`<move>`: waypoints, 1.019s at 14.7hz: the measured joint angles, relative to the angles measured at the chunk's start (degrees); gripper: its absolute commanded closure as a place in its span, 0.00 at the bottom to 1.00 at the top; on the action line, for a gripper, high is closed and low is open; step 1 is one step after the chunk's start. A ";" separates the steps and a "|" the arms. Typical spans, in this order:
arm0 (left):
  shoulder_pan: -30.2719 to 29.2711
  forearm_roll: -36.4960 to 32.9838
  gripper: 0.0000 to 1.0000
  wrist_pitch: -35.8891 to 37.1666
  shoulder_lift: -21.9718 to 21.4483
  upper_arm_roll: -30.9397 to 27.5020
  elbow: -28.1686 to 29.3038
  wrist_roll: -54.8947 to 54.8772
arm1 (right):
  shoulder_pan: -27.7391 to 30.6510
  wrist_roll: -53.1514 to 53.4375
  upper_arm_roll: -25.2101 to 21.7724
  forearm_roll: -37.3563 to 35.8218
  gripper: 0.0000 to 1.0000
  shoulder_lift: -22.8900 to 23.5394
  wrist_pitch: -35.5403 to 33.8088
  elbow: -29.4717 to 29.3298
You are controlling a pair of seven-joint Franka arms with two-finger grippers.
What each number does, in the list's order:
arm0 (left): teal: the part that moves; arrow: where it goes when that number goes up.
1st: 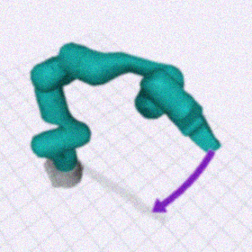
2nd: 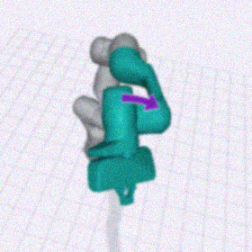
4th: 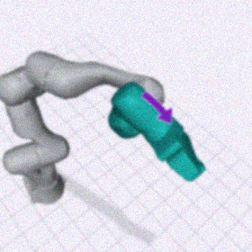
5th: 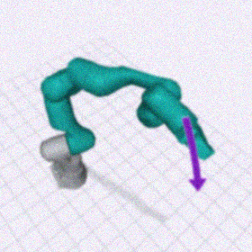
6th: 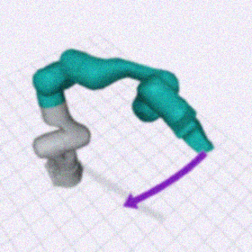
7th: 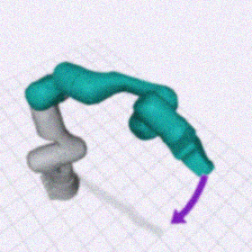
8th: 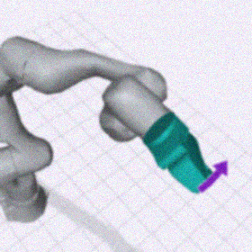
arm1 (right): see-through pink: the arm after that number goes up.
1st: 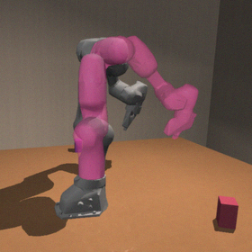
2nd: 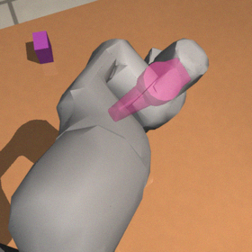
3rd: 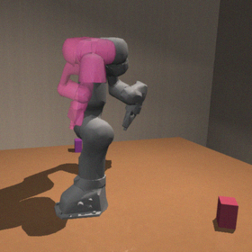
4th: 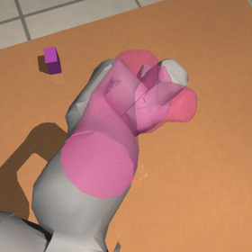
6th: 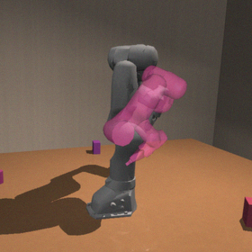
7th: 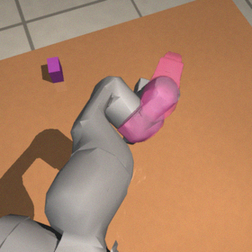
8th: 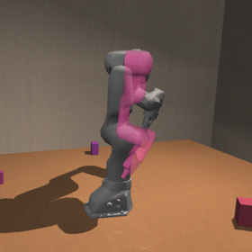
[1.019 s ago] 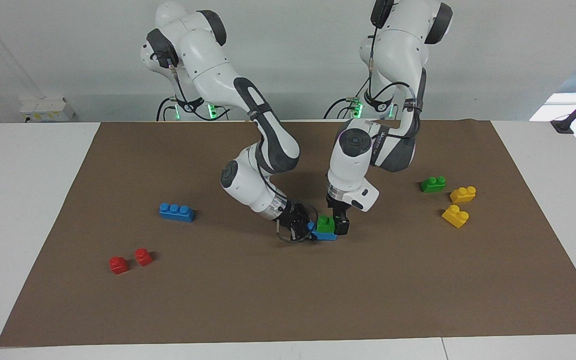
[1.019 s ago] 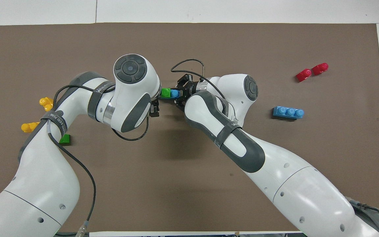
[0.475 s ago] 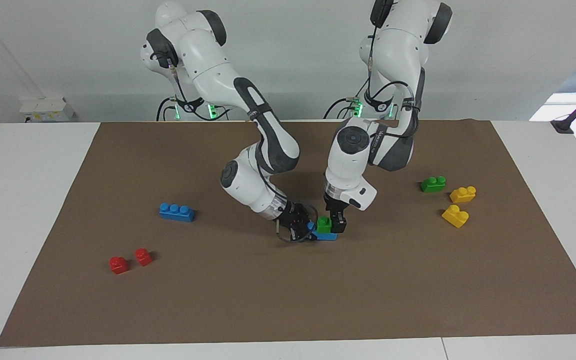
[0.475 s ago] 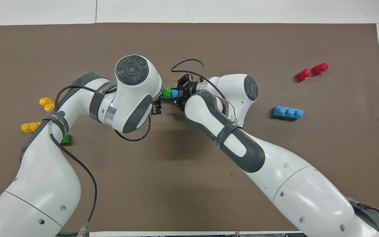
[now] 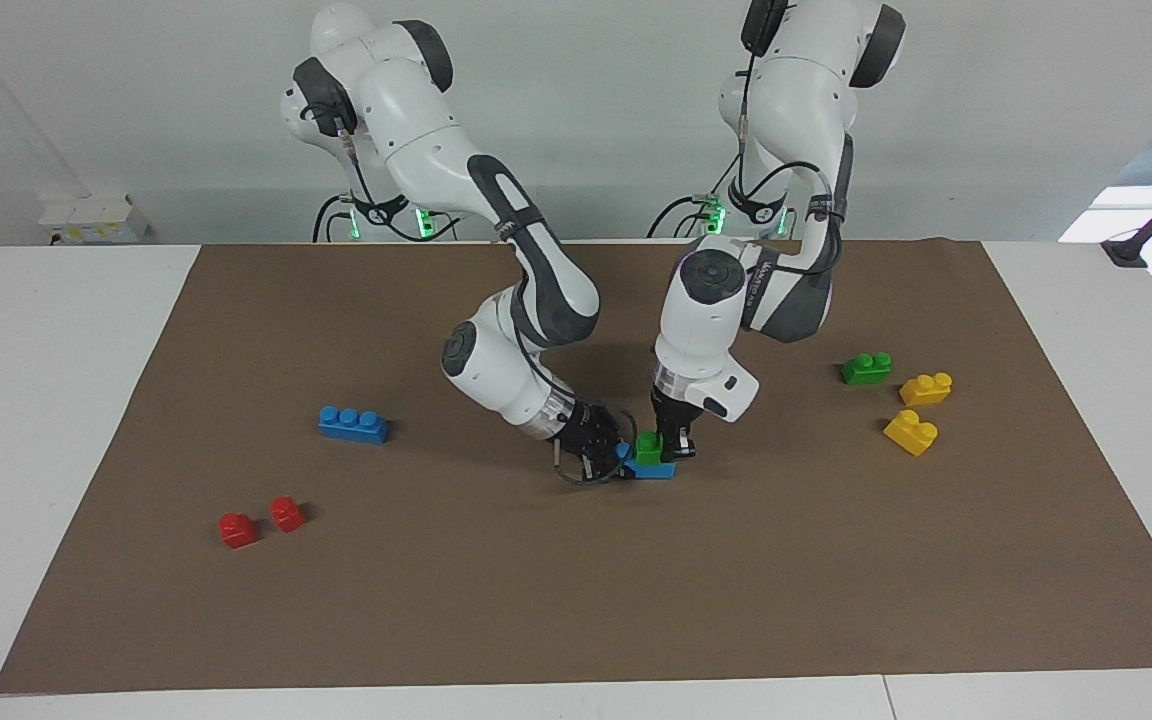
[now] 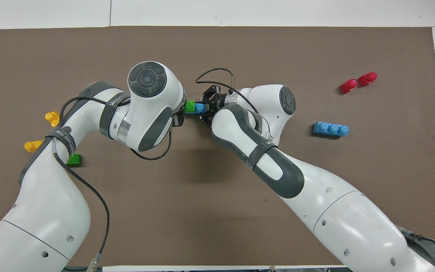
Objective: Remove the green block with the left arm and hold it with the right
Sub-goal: 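Pull the green block off with the left gripper while the right holds blue, then carry the green block back with the left gripper while the right carries blue away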
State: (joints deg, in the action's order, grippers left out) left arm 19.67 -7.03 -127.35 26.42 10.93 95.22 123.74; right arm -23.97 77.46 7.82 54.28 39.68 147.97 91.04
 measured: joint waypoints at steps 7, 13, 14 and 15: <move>-2.26 0.43 1.00 4.61 -7.19 0.39 0.03 0.08 | 0.90 0.46 -0.28 -0.03 1.00 -0.20 -1.72 -1.98; -5.68 2.56 1.00 15.72 -13.28 0.28 0.20 -11.61 | 9.85 0.60 -0.58 -5.95 1.00 -3.43 -12.91 -3.30; -7.36 2.62 1.00 17.20 -13.78 0.23 0.33 -16.09 | 12.24 0.60 -0.63 -7.54 1.00 -4.13 -16.26 -4.01; -9.28 2.68 1.00 18.22 -14.05 0.18 0.56 -20.88 | 14.77 0.60 -0.68 -9.24 1.00 -4.73 -19.85 -4.91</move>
State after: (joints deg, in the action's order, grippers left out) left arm 10.39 -4.35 -109.13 12.37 11.11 95.78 102.86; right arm -9.20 78.06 7.14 45.04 34.96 128.12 86.13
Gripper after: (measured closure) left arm 0.652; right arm 0.652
